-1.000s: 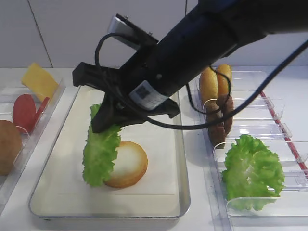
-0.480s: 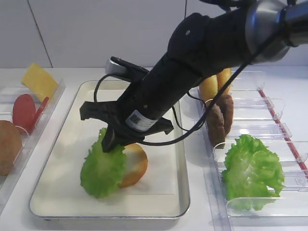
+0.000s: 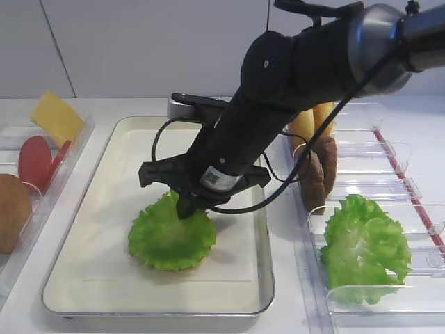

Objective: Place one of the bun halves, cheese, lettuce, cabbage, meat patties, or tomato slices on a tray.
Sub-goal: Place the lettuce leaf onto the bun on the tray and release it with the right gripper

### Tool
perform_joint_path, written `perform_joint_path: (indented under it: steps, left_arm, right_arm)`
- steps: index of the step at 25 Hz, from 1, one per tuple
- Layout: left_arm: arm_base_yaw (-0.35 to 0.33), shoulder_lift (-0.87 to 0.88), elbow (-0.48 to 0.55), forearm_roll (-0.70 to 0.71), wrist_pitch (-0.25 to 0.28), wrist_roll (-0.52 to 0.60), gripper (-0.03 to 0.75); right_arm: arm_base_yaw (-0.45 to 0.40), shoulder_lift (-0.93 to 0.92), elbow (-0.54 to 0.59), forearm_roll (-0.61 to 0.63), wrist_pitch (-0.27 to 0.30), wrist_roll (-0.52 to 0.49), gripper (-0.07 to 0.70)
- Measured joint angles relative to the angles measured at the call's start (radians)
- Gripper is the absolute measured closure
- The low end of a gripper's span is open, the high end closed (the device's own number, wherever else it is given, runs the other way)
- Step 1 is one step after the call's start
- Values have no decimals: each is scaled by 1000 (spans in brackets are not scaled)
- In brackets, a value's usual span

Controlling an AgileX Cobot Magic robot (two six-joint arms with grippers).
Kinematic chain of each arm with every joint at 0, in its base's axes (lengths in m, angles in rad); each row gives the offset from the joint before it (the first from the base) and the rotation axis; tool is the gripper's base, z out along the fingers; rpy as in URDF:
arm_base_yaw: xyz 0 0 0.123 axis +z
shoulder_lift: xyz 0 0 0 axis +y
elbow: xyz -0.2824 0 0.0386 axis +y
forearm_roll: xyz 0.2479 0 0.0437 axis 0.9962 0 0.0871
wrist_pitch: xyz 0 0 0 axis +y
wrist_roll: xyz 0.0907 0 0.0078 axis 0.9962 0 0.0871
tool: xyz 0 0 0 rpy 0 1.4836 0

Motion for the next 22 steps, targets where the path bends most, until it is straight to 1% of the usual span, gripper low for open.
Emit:
perform_joint_path:
  steps: [6, 7, 8, 9, 10, 13, 15, 16, 18, 20, 22]
  left_arm:
    - [0, 0, 0, 0, 0, 0, 374]
    - [0, 0, 0, 0, 0, 0, 374]
    - [0, 0, 0, 0, 0, 0, 374]
    - [0, 0, 0, 0, 0, 0, 374]
    - [0, 0, 0, 0, 0, 0, 374]
    - [0, 0, 0, 0, 0, 0, 374]
    - [0, 0, 0, 0, 0, 0, 374]
    - [0, 0, 0, 0, 0, 0, 374]
    - [0, 0, 0, 0, 0, 0, 374]
    - [0, 0, 0, 0, 0, 0, 374]
    - [0, 0, 0, 0, 0, 0, 374]
  right_arm:
    - [0, 2, 0, -13, -2, 9, 598]
    - [0, 3, 0, -13, -4, 9, 590]
    - [0, 3, 0, -15, -4, 9, 564]
    - [0, 3, 0, -15, -6, 9, 531]
    - [0, 3, 0, -15, -8, 9, 473]
    - [0, 3, -11, -51, -5, 9, 237]
    - [0, 3, -44, -92, 25, 9, 118]
    - [0, 3, -61, -116, 53, 13, 80]
    - [0, 3, -111, -164, 123, 24, 56]
    - [-11, 3, -161, -184, 194, 27, 57]
    - [-28, 3, -215, -216, 284, 34, 69]
